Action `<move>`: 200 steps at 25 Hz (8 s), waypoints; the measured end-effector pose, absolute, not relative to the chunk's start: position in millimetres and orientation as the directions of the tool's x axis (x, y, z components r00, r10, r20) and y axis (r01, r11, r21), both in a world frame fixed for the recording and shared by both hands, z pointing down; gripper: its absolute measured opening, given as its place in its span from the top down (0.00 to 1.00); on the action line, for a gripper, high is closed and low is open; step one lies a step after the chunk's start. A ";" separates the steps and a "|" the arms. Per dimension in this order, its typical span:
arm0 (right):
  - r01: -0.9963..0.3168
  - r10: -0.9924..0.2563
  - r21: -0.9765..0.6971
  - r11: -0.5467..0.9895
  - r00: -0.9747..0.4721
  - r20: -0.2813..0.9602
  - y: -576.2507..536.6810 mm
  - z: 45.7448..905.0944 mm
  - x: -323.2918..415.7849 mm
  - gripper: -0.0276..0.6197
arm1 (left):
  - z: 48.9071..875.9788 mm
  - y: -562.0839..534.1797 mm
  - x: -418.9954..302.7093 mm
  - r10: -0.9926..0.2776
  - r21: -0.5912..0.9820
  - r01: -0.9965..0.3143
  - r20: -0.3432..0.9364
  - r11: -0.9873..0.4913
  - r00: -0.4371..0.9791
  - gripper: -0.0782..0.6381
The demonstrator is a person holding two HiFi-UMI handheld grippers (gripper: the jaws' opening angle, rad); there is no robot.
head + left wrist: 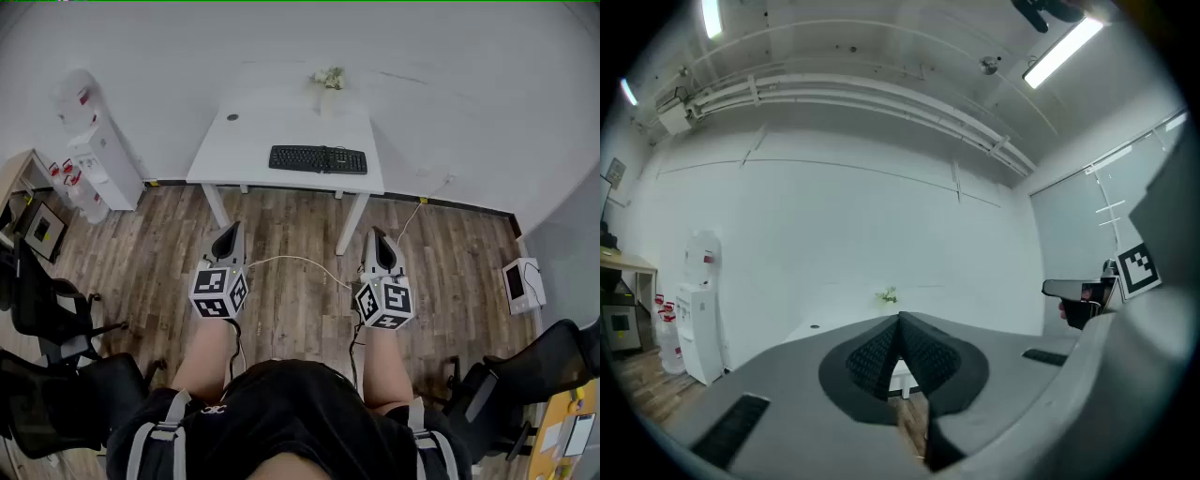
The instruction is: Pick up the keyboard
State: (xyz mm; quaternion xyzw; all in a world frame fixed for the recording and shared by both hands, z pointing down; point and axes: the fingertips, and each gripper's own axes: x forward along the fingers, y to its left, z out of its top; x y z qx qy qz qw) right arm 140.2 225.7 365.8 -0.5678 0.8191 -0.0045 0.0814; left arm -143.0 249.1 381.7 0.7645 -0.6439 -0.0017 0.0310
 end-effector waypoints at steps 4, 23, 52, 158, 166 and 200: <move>-0.923 -0.924 -0.096 0.373 -0.359 -0.132 232.5 362.1 132.1 0.95 | 382.6 251.4 -141.3 -0.980 0.053 -0.980 0.044 -0.193 0.195 0.88; -0.922 -0.928 -0.138 0.361 -0.342 -0.145 224.4 356.6 96.0 0.95 | 384.6 235.9 -184.0 -0.980 0.062 -0.978 0.006 -0.200 0.200 0.88; -0.946 -0.948 -0.099 0.308 -0.297 -0.116 -3.2 385.8 89.3 0.95 | 406.9 24.8 -199.1 -0.978 0.005 -0.979 0.045 -0.204 0.204 0.88; -0.834 -0.586 -0.552 -0.017 -0.439 0.681 -480.4 765.6 217.3 0.81 | 776.4 -432.6 -213.1 -0.498 0.700 -0.710 0.645 0.080 0.580 0.73; -0.832 -0.623 -0.555 0.006 -0.437 0.649 -458.6 745.0 212.5 0.82 | 759.3 -415.9 -221.0 -0.570 0.691 -0.720 0.615 0.058 0.545 0.74; -0.795 -0.888 -0.451 0.405 -0.459 0.012 -502.8 414.7 200.2 0.82 | 418.3 -469.5 -234.6 -0.847 0.411 -0.772 -0.001 -0.485 0.532 0.74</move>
